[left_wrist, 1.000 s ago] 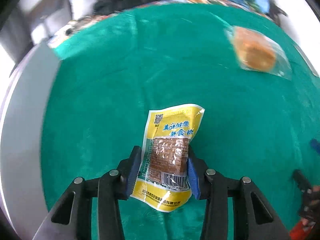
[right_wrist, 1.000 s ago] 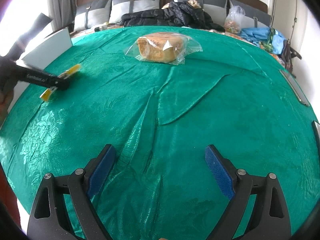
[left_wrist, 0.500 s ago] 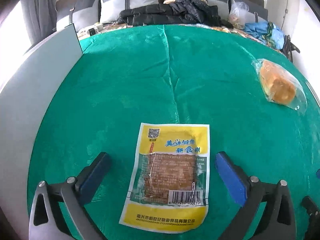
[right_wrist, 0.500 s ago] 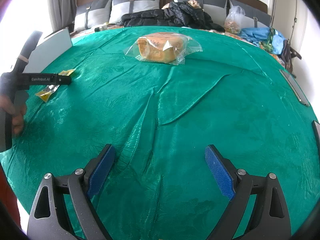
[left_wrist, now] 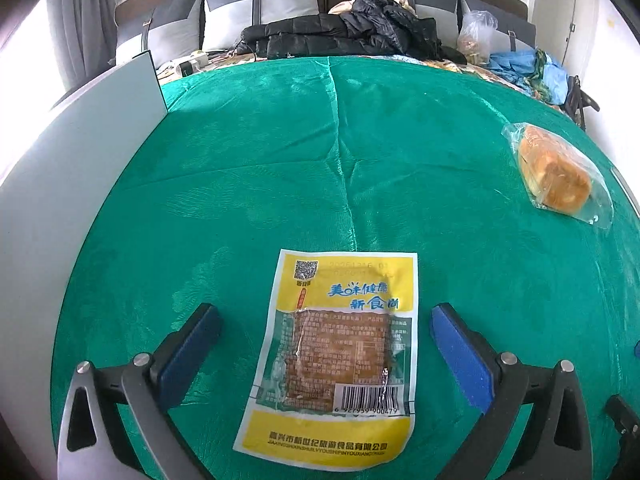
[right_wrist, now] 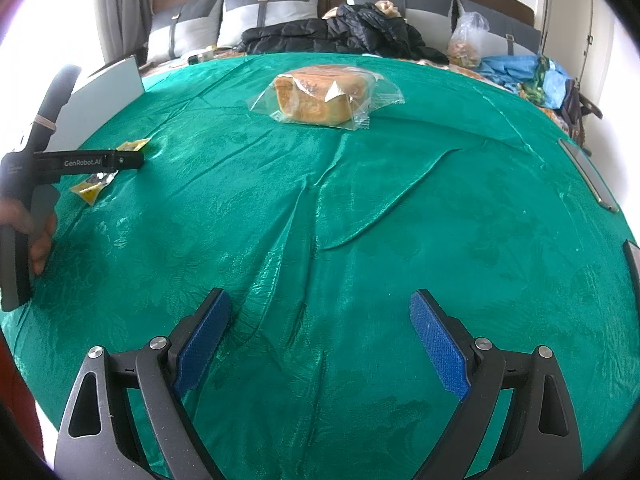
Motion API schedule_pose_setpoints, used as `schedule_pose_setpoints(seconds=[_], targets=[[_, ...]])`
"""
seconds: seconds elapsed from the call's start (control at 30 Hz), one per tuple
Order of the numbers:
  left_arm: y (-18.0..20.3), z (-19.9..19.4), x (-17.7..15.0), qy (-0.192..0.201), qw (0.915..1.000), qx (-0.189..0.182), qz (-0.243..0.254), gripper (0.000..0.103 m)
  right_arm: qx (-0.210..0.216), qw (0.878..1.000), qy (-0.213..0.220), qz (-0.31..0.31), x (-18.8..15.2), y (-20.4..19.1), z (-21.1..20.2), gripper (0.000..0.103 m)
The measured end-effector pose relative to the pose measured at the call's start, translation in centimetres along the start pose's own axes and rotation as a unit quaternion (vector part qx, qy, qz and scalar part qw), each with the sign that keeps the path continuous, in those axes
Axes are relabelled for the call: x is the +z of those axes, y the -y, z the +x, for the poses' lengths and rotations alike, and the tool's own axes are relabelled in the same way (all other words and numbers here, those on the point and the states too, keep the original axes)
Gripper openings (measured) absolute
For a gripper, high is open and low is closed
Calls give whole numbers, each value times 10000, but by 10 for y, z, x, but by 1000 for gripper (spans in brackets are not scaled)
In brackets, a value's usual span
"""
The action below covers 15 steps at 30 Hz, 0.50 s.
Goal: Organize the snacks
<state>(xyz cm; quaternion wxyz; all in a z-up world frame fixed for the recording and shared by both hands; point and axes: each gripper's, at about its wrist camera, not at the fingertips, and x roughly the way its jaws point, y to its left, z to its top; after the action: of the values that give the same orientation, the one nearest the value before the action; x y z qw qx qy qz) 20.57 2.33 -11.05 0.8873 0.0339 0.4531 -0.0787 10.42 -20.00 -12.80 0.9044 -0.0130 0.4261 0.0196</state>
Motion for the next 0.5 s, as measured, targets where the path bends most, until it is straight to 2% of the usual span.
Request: schedule_pose_setpoints(seconds=[0.5], targets=[[0,0,-1,2,10000,0,3,103,-22,10000,9,12,1,1,0,93]])
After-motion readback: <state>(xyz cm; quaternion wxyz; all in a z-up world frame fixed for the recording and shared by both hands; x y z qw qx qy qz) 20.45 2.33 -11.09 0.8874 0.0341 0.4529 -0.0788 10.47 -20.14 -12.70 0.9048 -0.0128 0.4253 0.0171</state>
